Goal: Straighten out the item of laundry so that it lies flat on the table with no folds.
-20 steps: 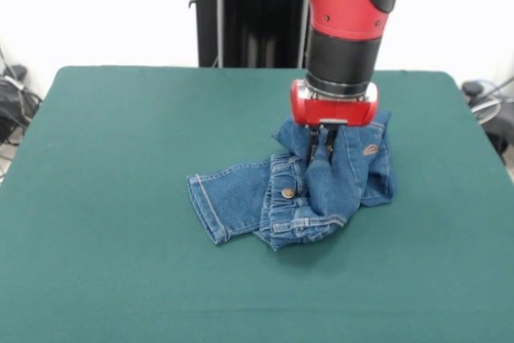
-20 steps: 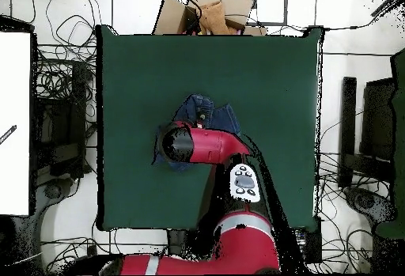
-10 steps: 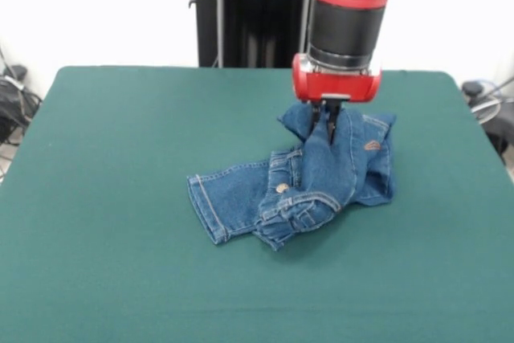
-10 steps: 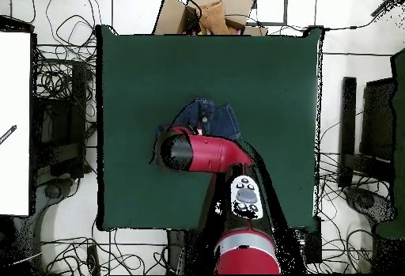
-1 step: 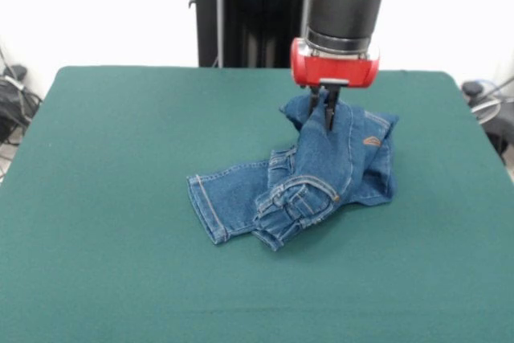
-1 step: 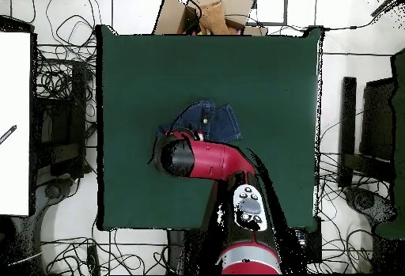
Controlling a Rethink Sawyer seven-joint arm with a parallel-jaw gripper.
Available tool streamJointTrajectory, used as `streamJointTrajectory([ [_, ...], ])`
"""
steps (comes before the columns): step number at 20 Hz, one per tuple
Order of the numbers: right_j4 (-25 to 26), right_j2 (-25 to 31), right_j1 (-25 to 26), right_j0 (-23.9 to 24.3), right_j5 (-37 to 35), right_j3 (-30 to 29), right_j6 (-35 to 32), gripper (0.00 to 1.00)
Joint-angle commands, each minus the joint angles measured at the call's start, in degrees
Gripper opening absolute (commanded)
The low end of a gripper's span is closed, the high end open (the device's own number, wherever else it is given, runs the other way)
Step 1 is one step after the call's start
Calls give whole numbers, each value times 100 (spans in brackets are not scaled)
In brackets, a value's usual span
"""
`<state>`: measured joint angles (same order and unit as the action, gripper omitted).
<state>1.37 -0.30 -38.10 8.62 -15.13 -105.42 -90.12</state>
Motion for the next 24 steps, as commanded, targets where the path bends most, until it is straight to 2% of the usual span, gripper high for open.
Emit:
streamJointTrajectory([
  [1,-373,531,-203,56,186,-324,-1285,0],
  [13,-596,326,-483,-178,112,-454,-1394,0],
  [24,-962,291,-862,-281,-238,-739,-1428,0],
])
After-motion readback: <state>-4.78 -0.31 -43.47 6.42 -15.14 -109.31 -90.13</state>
